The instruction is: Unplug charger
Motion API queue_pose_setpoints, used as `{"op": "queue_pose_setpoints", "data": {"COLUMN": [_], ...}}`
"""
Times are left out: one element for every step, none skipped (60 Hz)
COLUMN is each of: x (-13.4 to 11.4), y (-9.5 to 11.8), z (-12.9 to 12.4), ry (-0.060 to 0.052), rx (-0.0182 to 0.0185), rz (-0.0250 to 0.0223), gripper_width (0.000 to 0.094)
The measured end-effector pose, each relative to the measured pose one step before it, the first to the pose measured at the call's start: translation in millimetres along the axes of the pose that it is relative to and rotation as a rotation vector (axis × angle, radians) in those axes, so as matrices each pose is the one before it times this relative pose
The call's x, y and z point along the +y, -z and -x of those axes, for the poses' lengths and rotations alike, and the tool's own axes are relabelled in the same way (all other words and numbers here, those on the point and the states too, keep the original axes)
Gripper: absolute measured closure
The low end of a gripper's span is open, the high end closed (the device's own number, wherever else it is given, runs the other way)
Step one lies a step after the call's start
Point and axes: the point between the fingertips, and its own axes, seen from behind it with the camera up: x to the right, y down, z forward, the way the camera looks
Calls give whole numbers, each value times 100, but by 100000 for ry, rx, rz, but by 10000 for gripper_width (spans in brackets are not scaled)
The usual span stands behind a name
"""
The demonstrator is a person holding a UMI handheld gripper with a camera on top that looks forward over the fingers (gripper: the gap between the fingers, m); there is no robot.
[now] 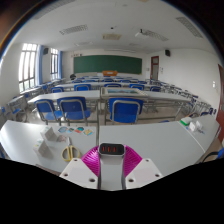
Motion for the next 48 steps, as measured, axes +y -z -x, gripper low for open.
{"op": "queue_pose_setpoints", "data": {"x": [1013, 1137, 1006, 909, 925, 760, 652, 520, 624, 674, 367, 287, 209, 190, 149, 116, 5, -655, 442, -30, -62, -74, -70, -97, -137, -142, -404, -195, -111, -131, -123, -168, -154, -269, -97, -151, -126, -103, -69, -76, -84, -146, -147, -125, -109, -121, -114, -115], "y": [-338, -598, -427, -285, -476, -330, -311, -283, -762, 77, -161, -113, -140, -152, -139, -129, -76, -171, -147, -21, -41, -9, 32, 49, 82, 119, 277, 184, 250, 282, 324, 346, 397, 438, 539, 539, 563, 598, 656, 665, 689, 389, 916, 711, 783, 788, 831, 849], "z": [-483, -535, -513, -461, -455, -388, -302, -234, 11, -605, -241, -309, -227, -195, -228, -297, -206, 151, -127, -134, -117, -92, -94, -50, -84, -91, -297, 49, -42, -25, 76, 2, -13, -130, 46, 55, 111, 159, 129, 116, 137, 11, 212, 223, 202, 204, 188, 201], "ry": [457, 408, 378, 278, 303, 167, 37, -56, -87, 9, -94, -10, 26, 109, 210, 228, 208, 67, 409, 352, 408, 451, 421, 327, 249, 148, 95, 155, 197, 249, 284, 203, 233, 235, 163, 65, -1, -29, -52, -39, 33, 118, 151, 204, 209, 233, 233, 197], "rx": [111, -101, 12, 91, -191, -368, -614, -648, -423, -427, -306, -285, -324, -287, -62, 177, 84, 29, 279, 272, 254, 146, 66, 85, 129, 150, 69, 190, 124, 59, -139, 268, 336, 276, 315, 245, 145, 96, 99, 146, 159, 89, 179, 179, 203, 217, 223, 225], "rz": [2159, 2392, 1949, 1644, 2038, 1496, 1143, 794, 807, 163, 479, 363, 160, 83, -30, -139, -442, -235, -612, -682, -571, -427, -285, -273, -330, -386, -281, -317, -394, -404, -427, -440, -406, -307, -373, -371, -306, -182, -104, -101, -182, -372, -378, -367, -330, -412, -425, -438], "gripper_width": [660, 654, 646, 631, 618, 608, 599, 589, 585, 575, 562, 552, 544, 530, 516, 504, 489, 462, 425, 379, 336, 296, 260, 224, 193, 163, 137, 114, 93, 80, 74, 74, 73, 74, 75, 74, 74, 76, 76, 74, 75, 75, 74, 74, 75, 76, 79, 80]}}
